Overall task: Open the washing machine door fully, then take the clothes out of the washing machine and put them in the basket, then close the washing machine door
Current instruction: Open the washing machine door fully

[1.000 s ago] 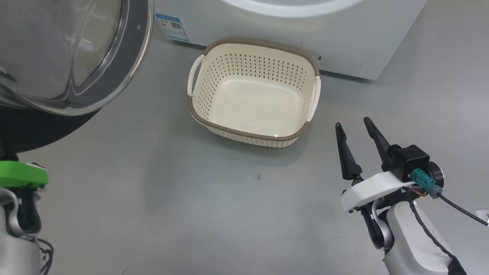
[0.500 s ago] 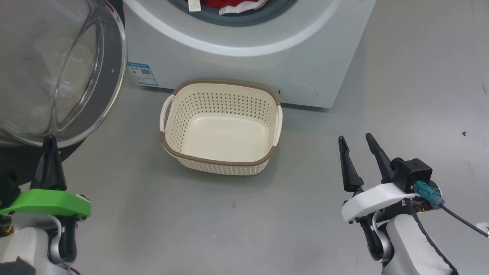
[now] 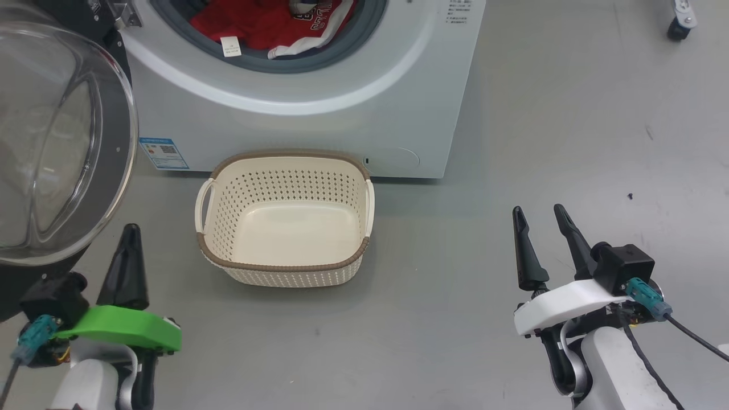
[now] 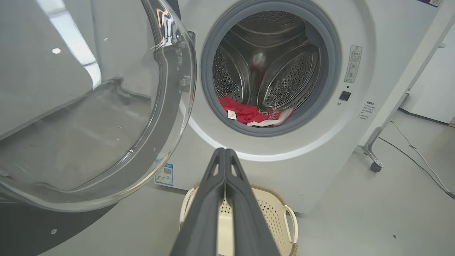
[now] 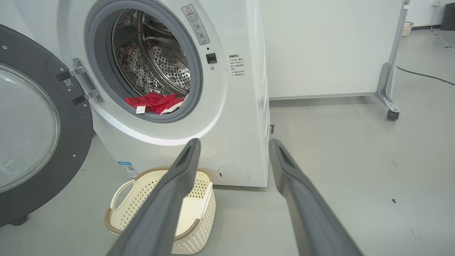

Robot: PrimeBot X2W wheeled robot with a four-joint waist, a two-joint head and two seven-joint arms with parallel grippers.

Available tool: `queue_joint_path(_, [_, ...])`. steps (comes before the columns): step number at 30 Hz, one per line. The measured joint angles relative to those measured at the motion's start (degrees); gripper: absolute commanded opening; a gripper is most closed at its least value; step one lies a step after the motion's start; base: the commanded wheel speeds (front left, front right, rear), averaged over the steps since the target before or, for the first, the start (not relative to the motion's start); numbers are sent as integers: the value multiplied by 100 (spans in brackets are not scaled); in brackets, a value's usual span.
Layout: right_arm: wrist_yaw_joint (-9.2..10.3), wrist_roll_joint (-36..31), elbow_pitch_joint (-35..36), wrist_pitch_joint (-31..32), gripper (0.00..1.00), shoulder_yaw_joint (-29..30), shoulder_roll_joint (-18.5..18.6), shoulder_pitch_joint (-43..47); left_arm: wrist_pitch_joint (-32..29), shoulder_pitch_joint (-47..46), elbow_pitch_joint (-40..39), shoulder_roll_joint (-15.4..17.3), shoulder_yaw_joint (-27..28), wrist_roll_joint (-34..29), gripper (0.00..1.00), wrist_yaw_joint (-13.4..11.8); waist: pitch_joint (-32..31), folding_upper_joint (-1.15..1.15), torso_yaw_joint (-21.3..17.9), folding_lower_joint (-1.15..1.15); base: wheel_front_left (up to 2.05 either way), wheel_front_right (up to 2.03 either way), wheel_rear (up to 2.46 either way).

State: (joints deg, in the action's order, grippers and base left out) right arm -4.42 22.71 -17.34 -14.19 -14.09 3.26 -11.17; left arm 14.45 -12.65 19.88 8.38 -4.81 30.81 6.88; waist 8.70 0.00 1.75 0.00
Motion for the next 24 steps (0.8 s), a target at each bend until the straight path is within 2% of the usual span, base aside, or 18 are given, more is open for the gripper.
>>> queue_joint_path(3, [4,1,65,0,100,40,-2,37,0,97,-33,-45,-140,-81,0,1,-48,0,-76,0,0,0,0])
queue_joint_path(4, [11,1,104,0,100,58,-7,56,0,128,-35,-53,-170,-83,18,1,-59,0,-95,0,0,0,0])
queue_joint_path(5, [12,1,130,0,100,76,-5,80,0,151,-43,-69,-182,-83,44,2,-67,0,-109,0,0,0,0])
queue_joint_path(6, [15,1,142,0,100,85,-5,105,0,168,-58,-85,-188,-83,96,2,-73,0,-119,0,0,0,0])
queue_joint_path(7, [41,1,153,0,100,87,-5,126,0,184,-82,-92,-194,-86,100,2,-76,0,-126,0,0,0,0])
queue_joint_path(24, [55,-1,367,-1,100,102,-18,242,0,382,-224,-203,-264,-220,100,2,-79,0,-185,0,0,0,0])
